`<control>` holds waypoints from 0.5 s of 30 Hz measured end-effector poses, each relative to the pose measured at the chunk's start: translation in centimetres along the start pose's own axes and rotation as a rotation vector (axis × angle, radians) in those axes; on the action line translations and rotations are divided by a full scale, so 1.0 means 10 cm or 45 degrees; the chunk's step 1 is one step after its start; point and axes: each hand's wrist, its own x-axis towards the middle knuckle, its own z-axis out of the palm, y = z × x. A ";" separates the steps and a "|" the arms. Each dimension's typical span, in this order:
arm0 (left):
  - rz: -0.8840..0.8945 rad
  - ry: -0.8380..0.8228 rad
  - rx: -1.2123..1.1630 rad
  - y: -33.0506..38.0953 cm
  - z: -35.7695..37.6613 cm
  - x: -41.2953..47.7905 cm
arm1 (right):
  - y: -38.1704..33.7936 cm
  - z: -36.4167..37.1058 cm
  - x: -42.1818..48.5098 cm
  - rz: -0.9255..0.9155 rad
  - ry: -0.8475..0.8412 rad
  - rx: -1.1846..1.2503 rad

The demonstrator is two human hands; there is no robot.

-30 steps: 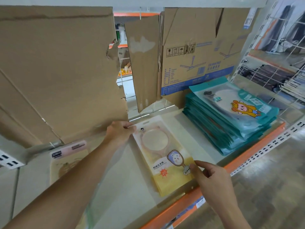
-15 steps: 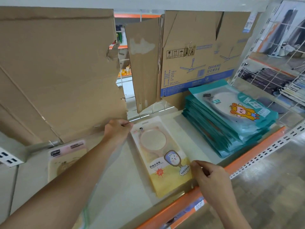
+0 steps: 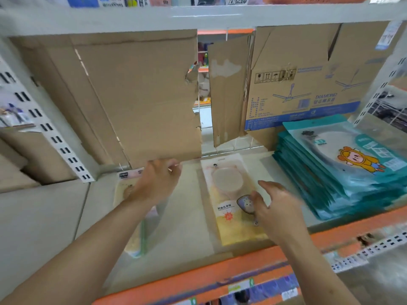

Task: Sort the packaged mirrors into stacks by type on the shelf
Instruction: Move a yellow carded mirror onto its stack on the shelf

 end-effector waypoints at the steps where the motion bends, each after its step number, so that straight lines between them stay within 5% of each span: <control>1: -0.016 0.006 -0.007 -0.02 -0.05 -0.07 | -0.03 0.00 0.00 -0.060 -0.019 0.006; 7: -0.024 0.096 0.114 -0.12 -0.38 -0.56 | -0.21 0.10 -0.05 -0.298 -0.088 0.020; 15: -0.312 0.303 0.219 -0.60 -0.74 -1.35 | -0.70 0.46 -0.34 -0.608 -0.340 0.026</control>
